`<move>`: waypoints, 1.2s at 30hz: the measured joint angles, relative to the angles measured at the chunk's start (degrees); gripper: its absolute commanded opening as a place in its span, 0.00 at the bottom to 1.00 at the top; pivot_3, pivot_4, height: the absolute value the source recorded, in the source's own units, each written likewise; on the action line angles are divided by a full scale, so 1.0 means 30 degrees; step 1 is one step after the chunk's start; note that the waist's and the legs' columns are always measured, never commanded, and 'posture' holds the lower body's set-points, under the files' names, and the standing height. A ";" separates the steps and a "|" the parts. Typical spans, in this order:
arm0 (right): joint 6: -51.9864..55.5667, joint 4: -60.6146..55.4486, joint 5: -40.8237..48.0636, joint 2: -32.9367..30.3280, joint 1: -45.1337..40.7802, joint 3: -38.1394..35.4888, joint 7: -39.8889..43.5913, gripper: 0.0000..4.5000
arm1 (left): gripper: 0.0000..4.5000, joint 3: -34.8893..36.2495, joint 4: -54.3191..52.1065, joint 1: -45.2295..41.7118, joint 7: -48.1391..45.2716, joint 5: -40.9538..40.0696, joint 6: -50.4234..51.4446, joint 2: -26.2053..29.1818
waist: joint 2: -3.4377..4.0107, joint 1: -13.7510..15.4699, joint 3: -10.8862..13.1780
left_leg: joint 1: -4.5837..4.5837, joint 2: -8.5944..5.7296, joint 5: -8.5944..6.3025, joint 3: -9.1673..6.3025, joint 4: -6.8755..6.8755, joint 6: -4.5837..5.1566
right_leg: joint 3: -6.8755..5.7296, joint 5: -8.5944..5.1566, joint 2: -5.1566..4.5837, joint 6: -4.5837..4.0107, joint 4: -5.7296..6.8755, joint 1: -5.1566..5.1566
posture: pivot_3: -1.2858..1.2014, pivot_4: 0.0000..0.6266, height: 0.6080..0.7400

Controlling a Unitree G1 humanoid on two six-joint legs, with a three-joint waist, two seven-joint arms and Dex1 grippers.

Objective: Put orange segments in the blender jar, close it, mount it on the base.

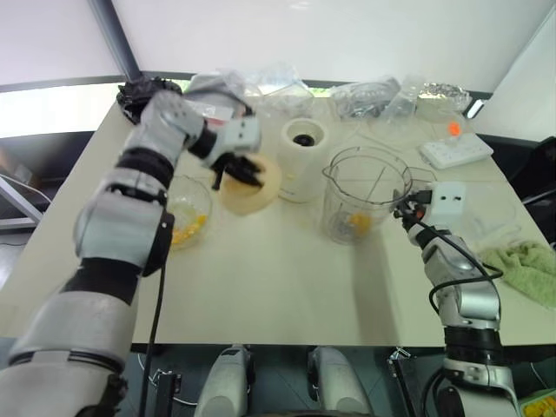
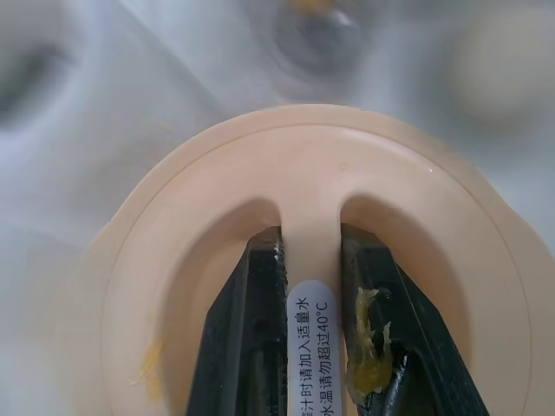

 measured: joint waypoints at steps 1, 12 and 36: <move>0.0230 -0.0353 -0.0004 0.0112 0.0111 0.0065 -0.0039 0.20 | 0.06 0.0098 -0.0018 -0.0522 -0.0106 -0.0139 0.0163 0.0014 | 0.0000 -0.0025 0.0000 | 0.0001 0.0000 -0.0001 0.0001 -0.0003 0.0001 | 0.0001 -0.0003 0.0000 0.0004 0.0001 0.0000 | 0.52 0.24 1.00; 0.2689 -0.4672 0.0024 0.1853 0.0944 0.1971 -0.0626 0.20 | 0.06 0.0766 0.0293 -0.2707 -0.0681 -0.0689 0.1588 -0.1561 | 0.0016 -0.0367 0.0014 | -0.0041 0.0001 0.0001 0.0000 -0.0016 0.0001 | 0.0017 -0.0004 0.0010 0.0014 0.0075 -0.0094 | 0.52 0.24 1.00; 0.0040 -0.4954 -0.2401 0.2243 0.3024 0.4404 -0.1181 0.20 | 0.06 -0.3955 0.0347 -0.4344 -0.2141 -0.4105 0.2024 -0.5104 | 0.0014 -0.0309 0.0011 | -0.0067 -0.0014 0.0000 0.0003 -0.0008 0.0002 | 0.0043 -0.0038 0.0000 -0.0022 0.0045 -0.0101 | 0.52 0.24 1.00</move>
